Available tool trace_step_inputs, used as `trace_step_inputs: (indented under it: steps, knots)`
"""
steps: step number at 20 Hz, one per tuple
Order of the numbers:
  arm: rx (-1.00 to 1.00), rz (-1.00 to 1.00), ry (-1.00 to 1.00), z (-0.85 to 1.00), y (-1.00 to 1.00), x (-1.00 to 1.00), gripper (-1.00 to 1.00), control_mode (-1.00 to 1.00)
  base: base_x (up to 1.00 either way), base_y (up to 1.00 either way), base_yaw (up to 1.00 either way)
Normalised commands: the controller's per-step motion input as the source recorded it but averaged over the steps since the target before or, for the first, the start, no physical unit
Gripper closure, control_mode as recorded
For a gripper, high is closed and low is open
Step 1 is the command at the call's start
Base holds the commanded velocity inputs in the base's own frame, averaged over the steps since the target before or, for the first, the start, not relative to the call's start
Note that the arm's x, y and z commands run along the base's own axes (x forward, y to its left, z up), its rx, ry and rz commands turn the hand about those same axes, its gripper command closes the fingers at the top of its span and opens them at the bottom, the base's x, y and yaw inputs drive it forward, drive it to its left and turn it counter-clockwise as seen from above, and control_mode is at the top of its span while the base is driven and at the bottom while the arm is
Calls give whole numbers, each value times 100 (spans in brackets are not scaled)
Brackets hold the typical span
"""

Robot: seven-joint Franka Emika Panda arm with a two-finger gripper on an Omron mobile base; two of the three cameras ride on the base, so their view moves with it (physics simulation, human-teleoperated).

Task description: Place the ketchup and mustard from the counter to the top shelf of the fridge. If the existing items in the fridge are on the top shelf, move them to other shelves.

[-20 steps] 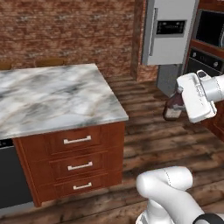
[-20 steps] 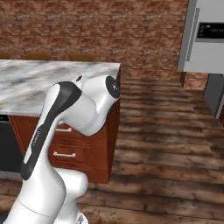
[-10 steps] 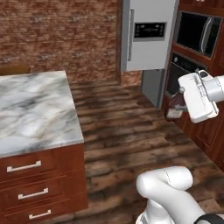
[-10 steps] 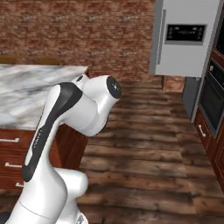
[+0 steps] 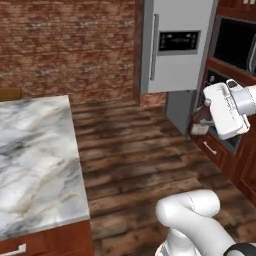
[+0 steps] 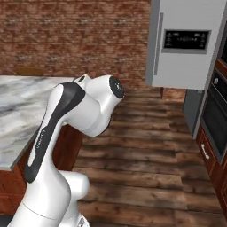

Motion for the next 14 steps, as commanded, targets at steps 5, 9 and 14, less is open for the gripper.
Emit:
trace_step_inputs:
  steps: [5, 9, 14]
  knots:
    - [0, 0, 0, 0, 0, 0, 100, 100, 100, -14, 0]
    - [0, 0, 0, 0, 0, 0, 100, 100, 100, -1, 0]
    - [0, 0, 0, 0, 0, 0, 100, 100, 100, -1, 0]
